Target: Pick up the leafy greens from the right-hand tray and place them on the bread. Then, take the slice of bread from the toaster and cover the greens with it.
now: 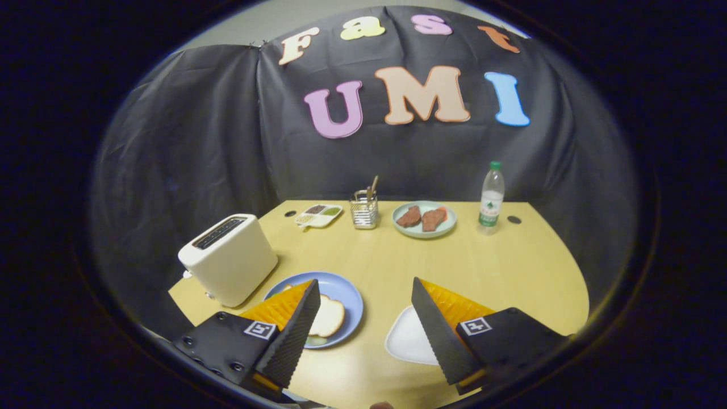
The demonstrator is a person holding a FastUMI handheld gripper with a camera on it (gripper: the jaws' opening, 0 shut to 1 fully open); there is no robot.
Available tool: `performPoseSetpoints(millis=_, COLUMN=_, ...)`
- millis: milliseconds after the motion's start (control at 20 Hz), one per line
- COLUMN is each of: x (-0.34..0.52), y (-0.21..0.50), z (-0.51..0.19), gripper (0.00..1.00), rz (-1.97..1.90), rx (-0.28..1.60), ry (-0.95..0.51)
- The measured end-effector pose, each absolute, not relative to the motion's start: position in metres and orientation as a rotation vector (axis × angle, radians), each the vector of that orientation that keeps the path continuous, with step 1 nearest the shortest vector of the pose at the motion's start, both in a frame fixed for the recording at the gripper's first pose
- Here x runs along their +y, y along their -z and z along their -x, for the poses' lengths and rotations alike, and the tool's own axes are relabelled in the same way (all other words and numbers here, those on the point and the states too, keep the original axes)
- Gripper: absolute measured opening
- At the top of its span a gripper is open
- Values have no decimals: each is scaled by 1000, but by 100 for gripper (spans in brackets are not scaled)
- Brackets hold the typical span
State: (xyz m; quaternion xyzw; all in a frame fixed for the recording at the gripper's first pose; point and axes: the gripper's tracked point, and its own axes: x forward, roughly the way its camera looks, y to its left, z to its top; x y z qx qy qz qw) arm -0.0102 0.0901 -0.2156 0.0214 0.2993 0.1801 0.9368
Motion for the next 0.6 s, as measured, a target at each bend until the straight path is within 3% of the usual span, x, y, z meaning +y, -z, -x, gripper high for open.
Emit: performPoseSetpoints(millis=600, x=7, y=111, z=25, gripper=100, rz=80, rx=249, ry=-127)
